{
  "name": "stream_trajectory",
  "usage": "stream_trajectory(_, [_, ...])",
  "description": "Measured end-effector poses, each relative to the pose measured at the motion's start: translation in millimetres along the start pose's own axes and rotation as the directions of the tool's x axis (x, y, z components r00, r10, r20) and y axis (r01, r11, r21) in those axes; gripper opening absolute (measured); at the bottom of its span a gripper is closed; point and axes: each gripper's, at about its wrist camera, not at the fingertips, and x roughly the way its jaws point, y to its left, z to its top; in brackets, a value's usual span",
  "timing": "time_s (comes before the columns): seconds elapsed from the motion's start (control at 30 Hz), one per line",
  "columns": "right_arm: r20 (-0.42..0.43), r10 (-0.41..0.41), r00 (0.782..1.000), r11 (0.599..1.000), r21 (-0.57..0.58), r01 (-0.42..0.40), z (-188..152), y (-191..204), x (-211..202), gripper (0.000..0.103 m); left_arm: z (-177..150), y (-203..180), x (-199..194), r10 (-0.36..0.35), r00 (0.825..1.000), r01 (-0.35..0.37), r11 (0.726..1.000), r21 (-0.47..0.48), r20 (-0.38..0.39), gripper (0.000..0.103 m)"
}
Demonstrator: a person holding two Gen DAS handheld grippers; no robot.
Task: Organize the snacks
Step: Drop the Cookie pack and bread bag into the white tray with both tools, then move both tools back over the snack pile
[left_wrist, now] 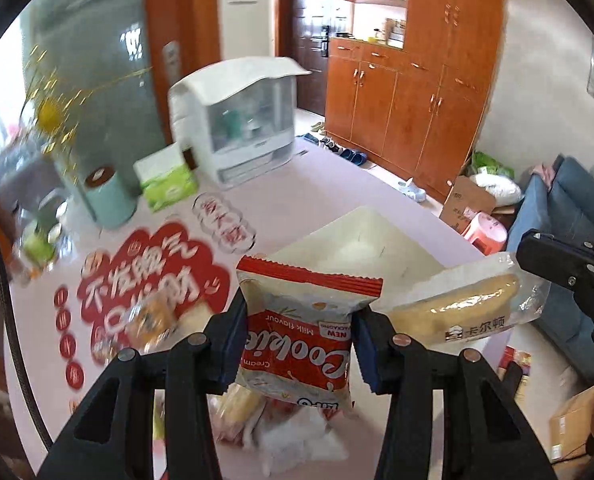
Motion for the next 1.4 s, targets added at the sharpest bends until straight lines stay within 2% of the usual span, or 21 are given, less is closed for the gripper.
stream_trajectory(0.13, [-0.027, -0.061, 0.998, 0.997, 0.051, 0.063, 1, -35, 23, 0.004, 24, -41, 34, 0.026, 1.0, -0.026, 0.998, 0.05, 0.002, 0.046])
stream_trajectory(0.27, [-0.088, -0.127, 0.988, 0.988, 0.074, 0.134, -9, -60, 49, 0.006, 34, -65, 66, 0.059, 0.998, -0.058, 0.996, 0.073, -0.021, 0.047])
stream_trajectory(0.3, [-0.106, -0.139, 0.985, 0.986, 0.079, 0.147, -12, -63, 55, 0.009, 35, -70, 73, 0.072, 0.997, -0.069, 0.994, 0.081, -0.03, 0.048])
stream_trajectory(0.33, [-0.125, -0.151, 0.981, 0.983, 0.084, 0.162, -17, -67, 61, 0.014, 35, -74, 82, 0.085, 0.996, -0.081, 0.993, 0.089, -0.039, 0.055])
stream_trajectory(0.37, [-0.13, -0.162, 0.978, 0.981, 0.087, 0.174, -20, -68, 62, 0.014, 34, -79, 90, 0.101, 0.994, -0.096, 0.991, 0.095, -0.051, 0.069])
stream_trajectory(0.4, [-0.133, -0.172, 0.976, 0.979, 0.089, 0.185, -22, -70, 63, 0.016, 32, -80, 94, 0.114, 0.992, -0.108, 0.99, 0.096, -0.054, 0.077])
stream_trajectory(0.43, [-0.135, -0.181, 0.974, 0.977, 0.09, 0.194, -25, -70, 65, 0.024, 31, -81, 99, 0.126, 0.991, -0.12, 0.988, 0.095, -0.054, 0.09])
stream_trajectory(0.47, [-0.133, -0.183, 0.974, 0.977, 0.09, 0.196, -27, -69, 64, 0.031, 29, -83, 102, 0.135, 0.99, -0.13, 0.987, 0.092, -0.051, 0.092])
stream_trajectory(0.5, [-0.129, -0.187, 0.974, 0.976, 0.09, 0.199, -30, -69, 62, 0.045, 28, -84, 105, 0.134, 0.99, -0.129, 0.988, 0.09, -0.05, 0.093])
stream_trajectory(0.53, [-0.123, -0.217, 0.968, 0.97, 0.086, 0.228, -33, -68, 61, 0.051, 27, -85, 108, 0.133, 0.989, -0.127, 0.988, 0.089, -0.058, 0.093])
stream_trajectory(0.63, [-0.127, -0.254, 0.959, 0.963, 0.057, 0.263, -40, -67, 62, 0.054, 22, -86, 117, 0.133, 0.987, -0.126, 0.989, 0.081, -0.095, 0.093])
stream_trajectory(0.73, [-0.135, -0.245, 0.96, 0.964, 0.066, 0.256, -44, -70, 61, 0.058, 18, -84, 122, 0.122, 0.986, -0.115, 0.991, 0.063, -0.117, 0.093])
stream_trajectory(1.07, [-0.131, -0.221, 0.967, 0.967, 0.104, 0.235, -44, -66, 51, 0.059, 8, -72, 104, 0.146, 0.983, -0.142, 0.989, 0.042, -0.11, 0.093])
stream_trajectory(1.4, [-0.107, -0.173, 0.979, 0.98, 0.085, 0.183, -40, -42, 40, 0.059, -12, -43, 53, 0.203, 0.977, -0.202, 0.979, 0.017, -0.073, 0.093])
